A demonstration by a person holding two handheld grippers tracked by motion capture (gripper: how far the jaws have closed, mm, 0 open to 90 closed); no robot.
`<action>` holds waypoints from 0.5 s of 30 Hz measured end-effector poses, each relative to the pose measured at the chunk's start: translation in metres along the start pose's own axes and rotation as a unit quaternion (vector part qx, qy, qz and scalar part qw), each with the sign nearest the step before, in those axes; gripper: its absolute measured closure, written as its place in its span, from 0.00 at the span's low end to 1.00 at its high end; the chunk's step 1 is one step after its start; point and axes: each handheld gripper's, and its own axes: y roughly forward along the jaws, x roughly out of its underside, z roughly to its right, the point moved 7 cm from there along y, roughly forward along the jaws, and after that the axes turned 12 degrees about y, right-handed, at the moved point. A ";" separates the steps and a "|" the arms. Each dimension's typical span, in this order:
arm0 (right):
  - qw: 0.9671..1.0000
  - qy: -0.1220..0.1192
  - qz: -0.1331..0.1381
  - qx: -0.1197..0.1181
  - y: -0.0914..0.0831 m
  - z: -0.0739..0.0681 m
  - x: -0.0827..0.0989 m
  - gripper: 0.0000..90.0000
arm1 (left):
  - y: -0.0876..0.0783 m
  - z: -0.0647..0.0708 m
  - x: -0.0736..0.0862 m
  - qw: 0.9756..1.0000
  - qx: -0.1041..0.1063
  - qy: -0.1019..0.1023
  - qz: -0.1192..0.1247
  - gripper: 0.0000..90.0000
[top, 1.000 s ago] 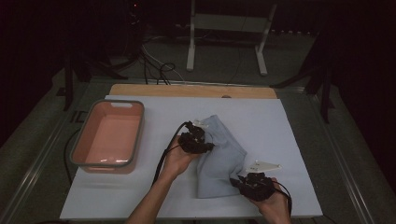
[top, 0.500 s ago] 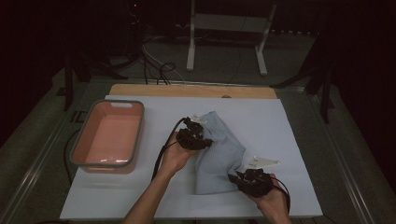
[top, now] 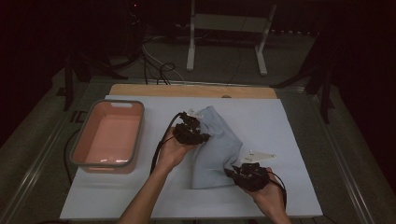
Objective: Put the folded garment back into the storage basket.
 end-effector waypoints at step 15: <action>1.000 -0.008 0.006 -0.005 0.005 -0.006 -0.012 0.86 | -0.008 -0.009 -0.004 1.000 -0.007 -0.003 0.002 0.85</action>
